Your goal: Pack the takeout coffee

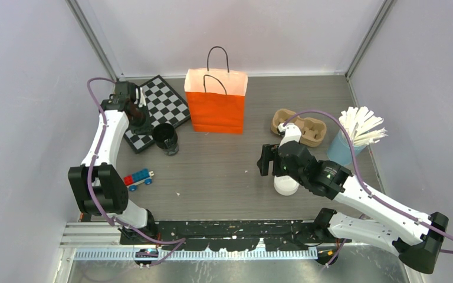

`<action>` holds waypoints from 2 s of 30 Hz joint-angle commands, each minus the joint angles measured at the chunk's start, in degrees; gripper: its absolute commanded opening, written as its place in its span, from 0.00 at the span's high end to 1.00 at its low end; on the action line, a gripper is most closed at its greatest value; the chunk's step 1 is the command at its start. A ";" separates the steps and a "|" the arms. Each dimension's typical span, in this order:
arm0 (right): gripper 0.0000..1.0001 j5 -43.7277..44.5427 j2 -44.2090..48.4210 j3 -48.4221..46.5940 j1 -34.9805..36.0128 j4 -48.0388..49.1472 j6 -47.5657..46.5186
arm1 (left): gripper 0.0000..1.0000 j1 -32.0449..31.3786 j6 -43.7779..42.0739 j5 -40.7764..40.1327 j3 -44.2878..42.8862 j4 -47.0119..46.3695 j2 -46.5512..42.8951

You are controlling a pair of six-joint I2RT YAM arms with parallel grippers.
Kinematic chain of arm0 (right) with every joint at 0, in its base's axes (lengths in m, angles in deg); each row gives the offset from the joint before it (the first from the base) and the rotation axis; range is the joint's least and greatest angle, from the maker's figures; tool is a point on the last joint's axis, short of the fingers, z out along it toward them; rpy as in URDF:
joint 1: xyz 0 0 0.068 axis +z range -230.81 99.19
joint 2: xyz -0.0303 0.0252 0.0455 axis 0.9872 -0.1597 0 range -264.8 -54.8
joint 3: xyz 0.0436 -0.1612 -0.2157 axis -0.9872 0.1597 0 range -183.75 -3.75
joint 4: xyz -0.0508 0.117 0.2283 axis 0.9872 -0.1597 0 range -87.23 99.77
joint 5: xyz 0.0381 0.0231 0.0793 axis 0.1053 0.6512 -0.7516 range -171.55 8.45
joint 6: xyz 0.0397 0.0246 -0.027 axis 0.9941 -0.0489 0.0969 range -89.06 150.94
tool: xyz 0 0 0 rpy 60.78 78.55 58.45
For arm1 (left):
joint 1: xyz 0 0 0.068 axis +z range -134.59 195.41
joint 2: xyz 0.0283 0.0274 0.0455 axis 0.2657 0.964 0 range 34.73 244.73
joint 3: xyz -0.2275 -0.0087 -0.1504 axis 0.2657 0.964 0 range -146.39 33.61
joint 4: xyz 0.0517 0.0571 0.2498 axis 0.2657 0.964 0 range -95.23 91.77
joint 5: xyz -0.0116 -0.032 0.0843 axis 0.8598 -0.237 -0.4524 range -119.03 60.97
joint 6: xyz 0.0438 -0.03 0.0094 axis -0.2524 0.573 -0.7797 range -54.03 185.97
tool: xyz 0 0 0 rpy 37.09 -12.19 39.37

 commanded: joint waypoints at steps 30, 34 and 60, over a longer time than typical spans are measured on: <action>0.26 0.65 -33.80 -24.84 1.14 25.96 6.48 | 1.00 -0.17 4.68 4.56 -1.02 -0.85 -5.25; 0.28 1.65 -43.96 -33.27 2.73 25.41 6.35 | 1.00 -0.21 4.67 4.93 -0.79 -0.94 -5.39; 0.49 2.83 -72.50 -62.51 5.30 19.71 7.11 | 1.00 -0.26 5.11 6.07 0.72 -2.80 -5.98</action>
